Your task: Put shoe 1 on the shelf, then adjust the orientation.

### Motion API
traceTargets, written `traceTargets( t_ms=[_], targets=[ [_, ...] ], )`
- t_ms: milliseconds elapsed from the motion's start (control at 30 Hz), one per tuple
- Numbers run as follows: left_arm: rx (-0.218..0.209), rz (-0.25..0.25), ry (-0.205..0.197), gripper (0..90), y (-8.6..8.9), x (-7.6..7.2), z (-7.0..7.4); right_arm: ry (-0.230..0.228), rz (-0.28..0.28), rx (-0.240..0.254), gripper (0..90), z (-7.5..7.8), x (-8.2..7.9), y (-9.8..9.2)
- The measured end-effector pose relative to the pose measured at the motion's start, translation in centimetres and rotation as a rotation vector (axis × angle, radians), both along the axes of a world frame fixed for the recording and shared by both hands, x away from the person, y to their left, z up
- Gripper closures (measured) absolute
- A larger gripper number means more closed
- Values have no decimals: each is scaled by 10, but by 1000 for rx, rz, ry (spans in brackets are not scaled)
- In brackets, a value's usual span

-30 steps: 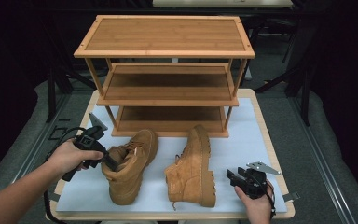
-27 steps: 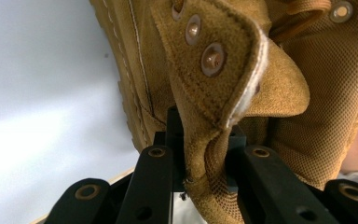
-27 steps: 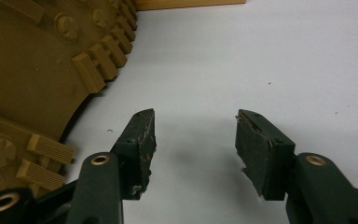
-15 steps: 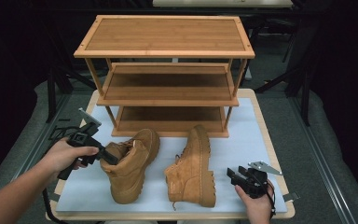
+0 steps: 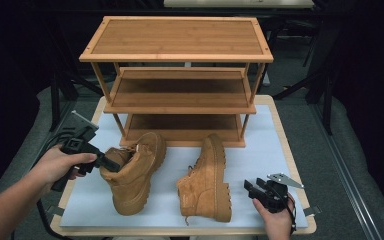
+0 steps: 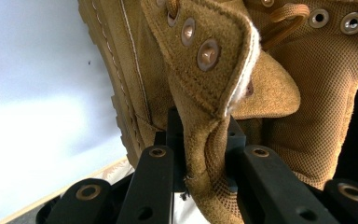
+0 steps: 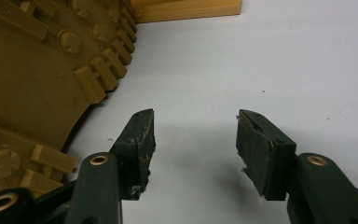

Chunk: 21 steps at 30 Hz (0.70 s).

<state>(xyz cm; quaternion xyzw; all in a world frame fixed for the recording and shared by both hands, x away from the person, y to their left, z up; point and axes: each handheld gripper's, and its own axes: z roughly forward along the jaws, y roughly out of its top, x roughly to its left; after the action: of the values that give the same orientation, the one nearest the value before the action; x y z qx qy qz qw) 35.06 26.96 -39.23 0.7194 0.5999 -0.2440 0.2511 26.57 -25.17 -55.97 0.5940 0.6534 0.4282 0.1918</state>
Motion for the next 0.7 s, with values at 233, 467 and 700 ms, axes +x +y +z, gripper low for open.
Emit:
traceTargets(
  t_ms=[233,467,700],
  targets=[
    [-26,15,-27,796,12,-15,34,-10,-14,12,463,2,-1,-3],
    [-64,31,-44,796,24,-25,64,-1,-12,-5,462,3,-2,-2],
    [-82,28,-73,797,27,-30,92,-11,-32,17,462,2,-1,-6]
  ],
)
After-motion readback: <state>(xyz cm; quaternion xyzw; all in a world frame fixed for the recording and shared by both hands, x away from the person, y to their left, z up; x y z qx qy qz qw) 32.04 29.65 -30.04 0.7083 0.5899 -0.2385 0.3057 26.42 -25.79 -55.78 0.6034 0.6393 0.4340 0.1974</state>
